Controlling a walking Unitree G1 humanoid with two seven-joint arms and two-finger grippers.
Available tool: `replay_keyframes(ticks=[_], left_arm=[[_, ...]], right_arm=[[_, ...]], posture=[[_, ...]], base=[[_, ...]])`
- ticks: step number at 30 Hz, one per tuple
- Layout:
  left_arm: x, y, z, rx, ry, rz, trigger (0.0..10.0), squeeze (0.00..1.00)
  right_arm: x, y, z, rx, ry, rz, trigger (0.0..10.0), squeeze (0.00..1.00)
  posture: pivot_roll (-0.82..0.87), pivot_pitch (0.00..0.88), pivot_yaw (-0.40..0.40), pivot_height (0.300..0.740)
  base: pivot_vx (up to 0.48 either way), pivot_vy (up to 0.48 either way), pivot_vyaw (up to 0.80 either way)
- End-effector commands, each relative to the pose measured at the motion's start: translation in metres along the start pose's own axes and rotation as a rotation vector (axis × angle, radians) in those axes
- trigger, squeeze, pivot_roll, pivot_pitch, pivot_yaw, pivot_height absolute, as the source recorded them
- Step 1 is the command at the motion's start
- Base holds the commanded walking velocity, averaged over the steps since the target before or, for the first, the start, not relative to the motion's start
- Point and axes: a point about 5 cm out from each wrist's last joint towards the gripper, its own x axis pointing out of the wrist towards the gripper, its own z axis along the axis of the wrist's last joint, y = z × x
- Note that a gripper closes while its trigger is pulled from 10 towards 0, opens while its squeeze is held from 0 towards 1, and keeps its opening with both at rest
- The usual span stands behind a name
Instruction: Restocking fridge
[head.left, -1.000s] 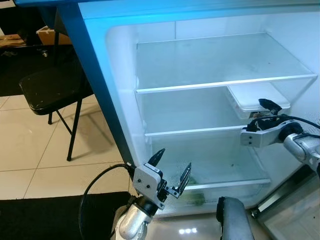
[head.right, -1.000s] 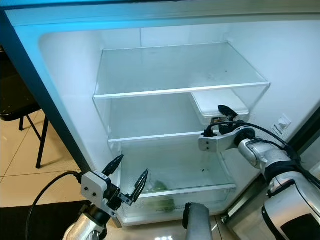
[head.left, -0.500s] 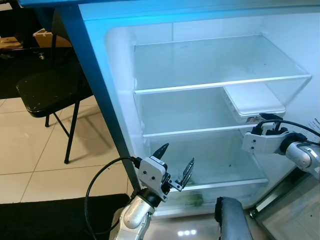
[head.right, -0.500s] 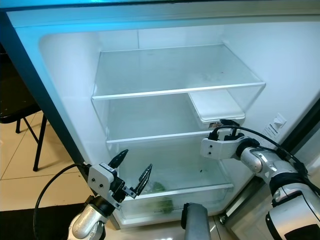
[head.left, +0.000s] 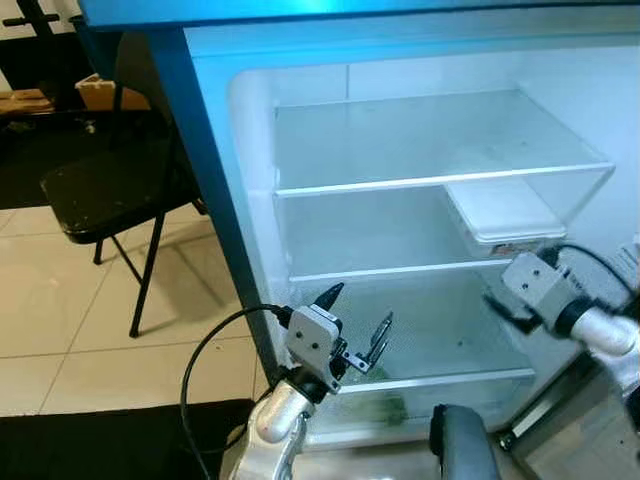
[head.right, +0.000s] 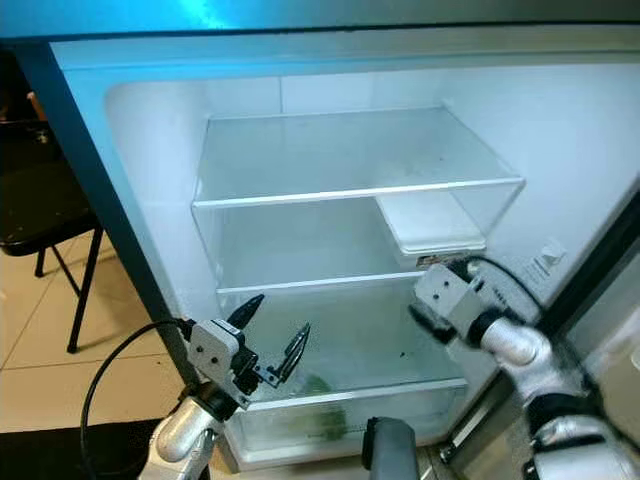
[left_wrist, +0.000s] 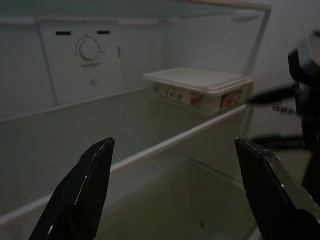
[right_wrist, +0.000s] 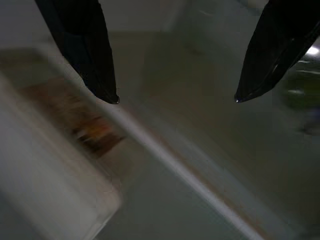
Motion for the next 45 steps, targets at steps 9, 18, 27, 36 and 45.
replay_keyframes(ticks=[9, 18, 27, 36, 45], left_arm=[[0.000, -0.003, -0.009, -0.023, 0.012, -0.009, 10.0, 0.00], [-0.003, -0.003, -0.021, -0.031, 0.050, -0.028, 10.0, 0.00], [-0.004, -0.005, -0.027, -0.031, 0.059, -0.042, 10.0, 0.00], [-0.003, -0.003, -0.035, -0.037, 0.083, -0.044, 10.0, 0.00], [-0.005, -0.002, -0.043, -0.034, 0.106, -0.039, 10.0, 0.00]], right_arm=[[-0.012, 0.027, -0.032, 0.350, 0.023, -0.095, 10.0, 0.00], [-0.002, 0.056, -0.037, 0.666, 0.011, -0.141, 10.0, 0.00], [0.002, 0.059, -0.036, 0.730, 0.026, -0.163, 10.0, 0.00], [-0.005, 0.067, -0.046, 0.835, 0.034, -0.154, 10.0, 0.00], [-0.002, 0.080, -0.045, 0.854, 0.044, -0.111, 10.0, 0.00]], posture=[[0.04, 0.000, -0.003, 0.430], [0.03, 0.000, -0.009, 0.430], [0.02, 0.000, -0.007, 0.430], [0.01, 0.000, -0.010, 0.430], [0.01, 0.000, -0.015, 0.430]], base=[[0.000, 0.000, 0.00], [0.000, 0.000, 0.00], [0.000, 0.000, 0.00], [0.000, 0.000, 0.00], [0.000, 0.000, 0.00]])
